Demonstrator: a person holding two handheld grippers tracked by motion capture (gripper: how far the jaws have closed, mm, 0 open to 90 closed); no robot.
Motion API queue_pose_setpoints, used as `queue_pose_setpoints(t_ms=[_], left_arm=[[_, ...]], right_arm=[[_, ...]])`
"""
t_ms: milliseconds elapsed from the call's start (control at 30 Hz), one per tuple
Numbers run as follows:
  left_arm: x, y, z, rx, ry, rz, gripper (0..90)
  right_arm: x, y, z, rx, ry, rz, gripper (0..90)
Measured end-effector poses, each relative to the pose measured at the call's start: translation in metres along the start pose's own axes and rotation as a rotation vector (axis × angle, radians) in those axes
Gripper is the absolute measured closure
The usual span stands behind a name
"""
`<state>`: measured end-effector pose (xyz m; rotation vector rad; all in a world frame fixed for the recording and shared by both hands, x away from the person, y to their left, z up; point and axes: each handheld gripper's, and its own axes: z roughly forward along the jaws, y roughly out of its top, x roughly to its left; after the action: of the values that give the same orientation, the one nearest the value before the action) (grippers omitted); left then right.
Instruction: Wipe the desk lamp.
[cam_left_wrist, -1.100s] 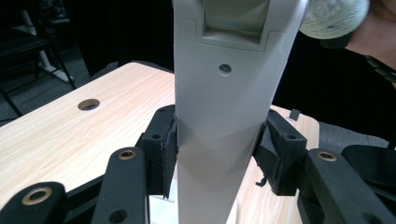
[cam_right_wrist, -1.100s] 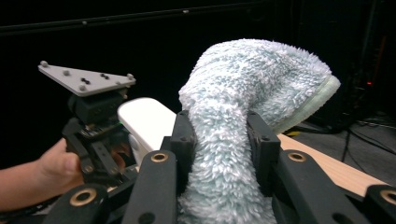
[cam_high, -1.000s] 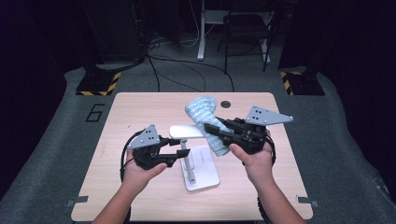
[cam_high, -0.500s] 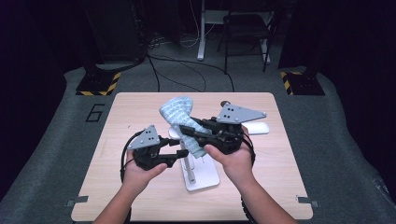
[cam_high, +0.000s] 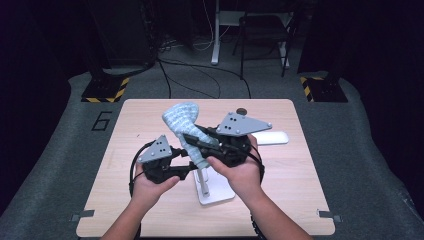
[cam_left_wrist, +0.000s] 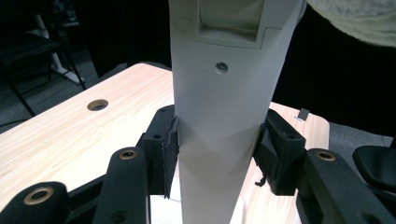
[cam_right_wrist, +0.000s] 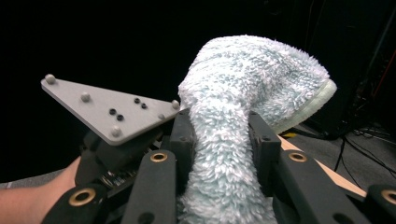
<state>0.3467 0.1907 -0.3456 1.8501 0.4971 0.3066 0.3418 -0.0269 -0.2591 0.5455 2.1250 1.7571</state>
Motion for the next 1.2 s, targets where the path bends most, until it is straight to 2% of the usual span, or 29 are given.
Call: queue_pose_setpoints(t_ms=[33, 167, 400, 567, 633, 733, 833, 933, 1200], left_arm=[[0.0, 0.0, -0.001, 0.003, 0.002, -0.002, 52.8], [0.001, 0.0, 0.0, 0.004, -0.006, 0.0, 52.8], [0.002, 0.0, 0.0, 0.003, -0.006, 0.004, 52.7], [0.002, 0.001, 0.002, 0.004, -0.004, 0.005, 52.7], [0.002, 0.001, 0.002, 0.003, -0.006, 0.008, 52.8], [0.002, 0.0, 0.002, -0.005, -0.012, 0.003, 52.7], [0.003, 0.0, 0.003, -0.007, -0.015, -0.004, 52.5], [0.004, 0.001, 0.002, 0.001, -0.016, 0.001, 52.5], [0.003, 0.0, 0.001, 0.003, -0.016, -0.009, 52.6]], right_arm=[[-0.002, -0.001, -0.002, 0.002, -0.004, 0.002, 68.7], [-0.019, -0.01, -0.017, -0.01, -0.012, 0.058, 68.7], [-0.037, -0.024, -0.042, -0.026, -0.045, 0.085, 68.7], [-0.055, -0.035, -0.061, -0.036, -0.074, 0.139, 68.8], [-0.059, -0.039, -0.068, -0.038, -0.094, 0.143, 68.7], [-0.063, -0.042, -0.073, -0.049, -0.09, 0.157, 68.8], [-0.06, -0.039, -0.07, -0.04, -0.097, 0.148, 68.7], [-0.054, -0.034, -0.06, -0.041, -0.057, 0.154, 68.7], [-0.026, -0.017, -0.023, -0.049, 0.032, 0.106, 68.6]])
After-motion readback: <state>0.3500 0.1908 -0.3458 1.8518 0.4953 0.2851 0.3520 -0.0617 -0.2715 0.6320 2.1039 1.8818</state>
